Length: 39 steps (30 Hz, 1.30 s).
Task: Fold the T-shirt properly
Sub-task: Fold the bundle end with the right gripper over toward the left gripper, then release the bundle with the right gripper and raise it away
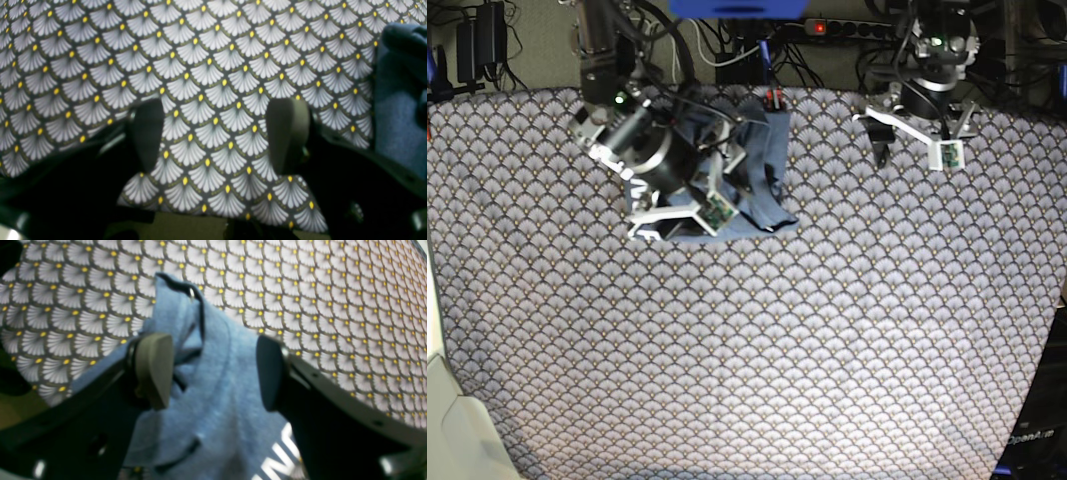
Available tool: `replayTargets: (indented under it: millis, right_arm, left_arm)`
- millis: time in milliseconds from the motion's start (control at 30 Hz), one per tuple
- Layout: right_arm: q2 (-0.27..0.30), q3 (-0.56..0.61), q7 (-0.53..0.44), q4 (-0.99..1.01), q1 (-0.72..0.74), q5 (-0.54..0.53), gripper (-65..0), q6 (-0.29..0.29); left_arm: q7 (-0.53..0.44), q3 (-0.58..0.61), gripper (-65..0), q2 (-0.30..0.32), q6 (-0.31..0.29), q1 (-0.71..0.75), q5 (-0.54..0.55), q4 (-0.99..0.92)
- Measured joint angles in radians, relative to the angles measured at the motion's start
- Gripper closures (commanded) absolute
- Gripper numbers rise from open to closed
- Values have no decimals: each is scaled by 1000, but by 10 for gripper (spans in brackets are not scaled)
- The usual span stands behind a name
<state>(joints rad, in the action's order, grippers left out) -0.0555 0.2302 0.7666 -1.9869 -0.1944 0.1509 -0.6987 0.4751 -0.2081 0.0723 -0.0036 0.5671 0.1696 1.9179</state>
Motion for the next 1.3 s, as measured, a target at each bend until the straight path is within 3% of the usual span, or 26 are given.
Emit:
replayTargets:
  millis: [167,467,900,1100,1300]
  right_arm:
    - [0,110,-10,44,49,-18,-409,-3]
    - [-8,110,0,217,179,-9,-432,-3]
    - [-8,109,-11,410,251,-10,-432,-3]
    - [-43,104,-111,547,314,-2,-432,-3]
    - [-60,104,-122,439,351,-2,-433,0]
  left_arm:
    - [0,0,-467,0,0,4,0,1]
    - [0,-33,-467,0,-8,39,3,3]
    - [0,-66,-467,0,0,45,0,3]
    - [0,-65,-467,-3,0,44,0,3]
    - [0,-67,-467,1,0,45,0,3]
